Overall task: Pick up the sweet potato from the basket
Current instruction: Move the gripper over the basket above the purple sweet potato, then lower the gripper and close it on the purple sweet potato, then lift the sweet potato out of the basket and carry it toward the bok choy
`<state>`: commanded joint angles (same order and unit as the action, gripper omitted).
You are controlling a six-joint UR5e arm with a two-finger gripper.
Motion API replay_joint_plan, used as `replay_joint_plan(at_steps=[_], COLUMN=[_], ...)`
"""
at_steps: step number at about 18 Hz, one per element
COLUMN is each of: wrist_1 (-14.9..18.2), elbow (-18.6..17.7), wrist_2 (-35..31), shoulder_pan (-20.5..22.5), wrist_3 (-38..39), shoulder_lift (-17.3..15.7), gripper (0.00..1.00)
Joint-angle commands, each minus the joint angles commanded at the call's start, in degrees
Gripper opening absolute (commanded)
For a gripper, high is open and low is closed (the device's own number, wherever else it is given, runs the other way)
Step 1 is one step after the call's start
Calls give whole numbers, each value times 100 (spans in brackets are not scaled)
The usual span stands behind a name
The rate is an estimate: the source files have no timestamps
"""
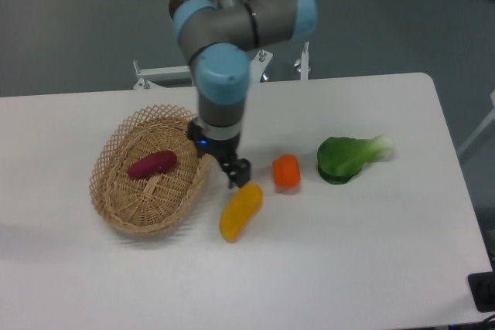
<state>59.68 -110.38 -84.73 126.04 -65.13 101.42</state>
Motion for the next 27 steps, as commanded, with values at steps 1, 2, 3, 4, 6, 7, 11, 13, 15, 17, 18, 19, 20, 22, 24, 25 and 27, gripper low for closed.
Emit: replay_joint_plan(at_steps=[1, 2, 3, 4, 6, 7, 11, 13, 15, 17, 18, 19, 20, 22, 24, 25, 27], wrist_1=[0, 0, 0, 0, -9, -9, -394, -439, -439, -457, -466, -475, -475, -483, -483, -483, -475], elbow=[-70, -149, -211, -264, -352, -361, -422, -440, -449, -449, -458, -458, -475, -484, -475, -475, -458], wrist_2=[0, 9, 9, 9, 9, 9, -26, -26, -26, -35, -35, -35, -26, -26, -26, -26, -26], shoulder_pan=[-70, -158, -246, -317, -440, -484, -624, -642, -721, -800, -818, -836, -853, -888, -906, -915, -915], wrist_3=[44, 105, 149, 167, 176, 219, 676, 756, 817, 835, 844, 844, 853, 1071, 1213, 1213, 1213], shoulder_lift=[0, 0, 0, 9, 9, 61, 246, 290, 360, 474, 509, 536, 536, 528, 528, 510, 484], gripper=[100, 100, 100, 100, 100, 100, 100, 100, 100, 100, 100, 100, 95, 76, 50, 33, 7])
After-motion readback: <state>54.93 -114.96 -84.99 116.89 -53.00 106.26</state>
